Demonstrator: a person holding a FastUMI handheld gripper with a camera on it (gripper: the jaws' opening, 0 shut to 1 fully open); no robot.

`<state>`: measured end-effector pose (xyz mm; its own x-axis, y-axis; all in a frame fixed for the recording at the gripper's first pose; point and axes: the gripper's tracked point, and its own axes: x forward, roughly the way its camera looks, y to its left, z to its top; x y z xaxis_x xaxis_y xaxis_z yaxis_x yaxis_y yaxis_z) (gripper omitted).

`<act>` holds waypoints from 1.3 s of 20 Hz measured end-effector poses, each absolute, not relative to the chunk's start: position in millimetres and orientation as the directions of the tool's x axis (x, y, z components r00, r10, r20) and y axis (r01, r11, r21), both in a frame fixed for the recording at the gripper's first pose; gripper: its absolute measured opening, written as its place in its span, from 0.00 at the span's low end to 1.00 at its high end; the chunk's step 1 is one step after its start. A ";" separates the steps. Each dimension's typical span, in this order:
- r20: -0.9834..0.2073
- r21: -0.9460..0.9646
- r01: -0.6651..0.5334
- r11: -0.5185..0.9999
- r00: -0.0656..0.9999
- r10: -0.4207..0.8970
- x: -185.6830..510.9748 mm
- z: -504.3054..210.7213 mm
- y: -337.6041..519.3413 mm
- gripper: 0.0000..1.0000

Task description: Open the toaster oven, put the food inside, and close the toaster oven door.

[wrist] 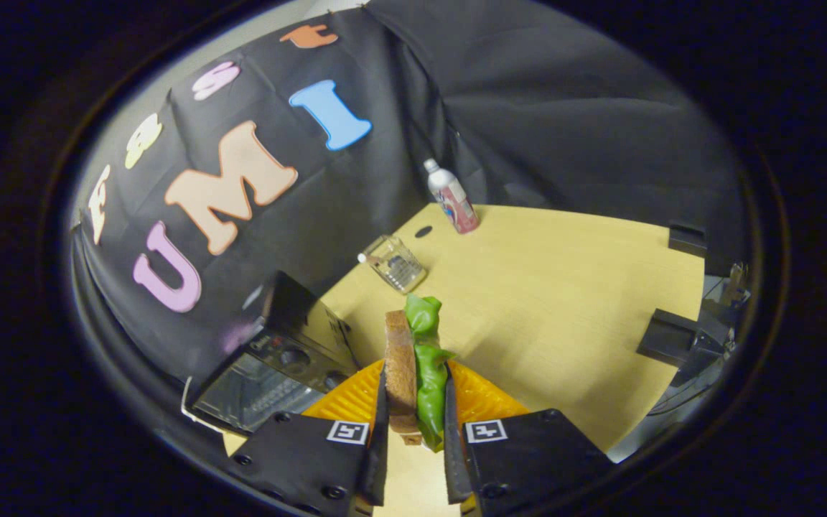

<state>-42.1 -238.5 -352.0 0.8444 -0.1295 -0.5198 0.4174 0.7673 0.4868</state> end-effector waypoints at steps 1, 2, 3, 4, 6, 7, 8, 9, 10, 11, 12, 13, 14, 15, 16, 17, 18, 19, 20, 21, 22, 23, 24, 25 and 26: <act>-0.495 0.520 0.414 0.747 0.859 -0.131 -42.6 -342.9 -233.5 0.35; -0.471 0.554 0.408 0.726 0.872 -0.131 -43.1 -334.4 -226.7 0.35; -0.450 0.586 0.400 0.704 0.884 -0.128 -44.6 -328.0 -218.3 0.35; -0.431 0.615 0.391 0.684 0.894 -0.124 -46.5 -321.4 -209.9 0.35; -0.405 0.662 0.370 0.652 0.908 -0.104 -49.8 -312.6 -189.6 0.35; -0.399 0.680 0.358 0.640 0.913 -0.086 -52.8 -310.0 -176.8 0.35; -0.396 0.695 0.347 0.630 0.916 -0.068 -54.5 -309.2 -163.4 0.35; -0.394 0.708 0.334 0.622 0.918 -0.044 -56.0 -309.5 -148.3 0.34; -0.394 0.720 0.318 0.616 0.919 -0.014 -57.3 -311.5 -129.8 0.34; -0.398 0.725 0.309 0.615 0.917 0.008 -59.3 -314.7 -114.1 0.34; -0.403 0.729 0.300 0.615 0.915 0.032 -60.2 -318.7 -99.5 0.34; -0.408 0.734 0.289 0.615 0.911 0.059 -62.7 -322.4 -80.7 0.34; -0.413 0.743 0.276 0.610 0.906 0.093 -63.3 -327.0 -61.9 0.34; -0.417 0.750 0.267 0.605 0.901 0.119 -65.0 -331.2 -45.6 0.34; -0.420 0.756 0.257 0.602 0.895 0.147 -65.5 -336.4 -30.0 0.34; -0.428 0.760 0.252 0.599 0.888 0.169 -65.1 -342.3 -15.3 0.34; -0.431 0.765 0.248 0.594 0.883 0.187 -62.0 -347.9 -2.5 0.34; -0.430 0.773 0.244 0.585 0.880 0.202 -59.5 -351.6 8.8 0.34; -0.425 0.785 0.240 0.572 0.879 0.215 -54.7 -353.8 17.6 0.34; -0.421 0.796 0.239 0.556 0.879 0.224 -50.0 -357.4 25.8 0.34; -0.418 0.806 0.242 0.540 0.879 0.230 -43.5 -361.0 32.8 0.34; -0.418 0.814 0.249 0.525 0.878 0.234 -36.0 -366.7 37.8 0.34; -0.423 0.820 0.258 0.511 0.874 0.239 -28.6 -373.7 43.0 0.34; -0.432 0.822 0.266 0.503 0.868 0.246 -22.3 -381.6 47.9 0.34; -0.440 0.821 0.274 0.500 0.862 0.250 -15.7 -387.9 50.9 0.34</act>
